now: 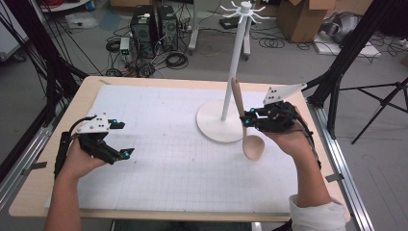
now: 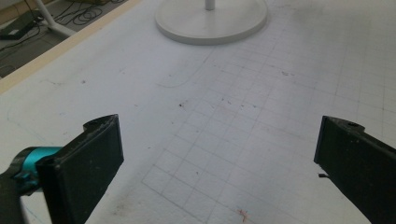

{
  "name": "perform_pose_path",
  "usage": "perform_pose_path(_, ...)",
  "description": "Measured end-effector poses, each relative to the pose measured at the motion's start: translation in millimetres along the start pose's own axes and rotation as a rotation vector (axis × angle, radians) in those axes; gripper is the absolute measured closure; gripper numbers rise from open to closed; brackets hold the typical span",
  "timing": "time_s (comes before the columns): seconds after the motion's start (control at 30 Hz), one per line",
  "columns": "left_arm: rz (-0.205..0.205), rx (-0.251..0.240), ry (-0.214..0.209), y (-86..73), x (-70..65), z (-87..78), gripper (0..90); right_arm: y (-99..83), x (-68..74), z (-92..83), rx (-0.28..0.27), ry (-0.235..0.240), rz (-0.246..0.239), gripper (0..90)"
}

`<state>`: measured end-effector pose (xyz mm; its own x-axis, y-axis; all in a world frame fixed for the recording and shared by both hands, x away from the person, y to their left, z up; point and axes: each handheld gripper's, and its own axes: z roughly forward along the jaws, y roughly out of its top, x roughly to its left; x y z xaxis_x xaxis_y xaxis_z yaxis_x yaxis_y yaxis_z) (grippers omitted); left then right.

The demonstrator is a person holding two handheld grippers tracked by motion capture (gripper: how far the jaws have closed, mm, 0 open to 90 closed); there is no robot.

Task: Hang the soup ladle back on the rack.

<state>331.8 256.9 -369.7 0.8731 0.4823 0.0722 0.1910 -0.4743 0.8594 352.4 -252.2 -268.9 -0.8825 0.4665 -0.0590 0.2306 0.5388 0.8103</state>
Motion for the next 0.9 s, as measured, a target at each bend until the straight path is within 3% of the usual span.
perform_pose_path(0.47,-0.002,0.006,-0.004,-0.9,0.8,1.7,1.7,13.6,-26.1,-27.1,-0.013,-0.032,0.030,77.2)
perform_pose_path(0.9,-0.004,0.009,-0.006,-1.7,1.1,2.6,1.7,38.4,-37.4,-52.8,-0.034,-0.071,0.025,77.2)
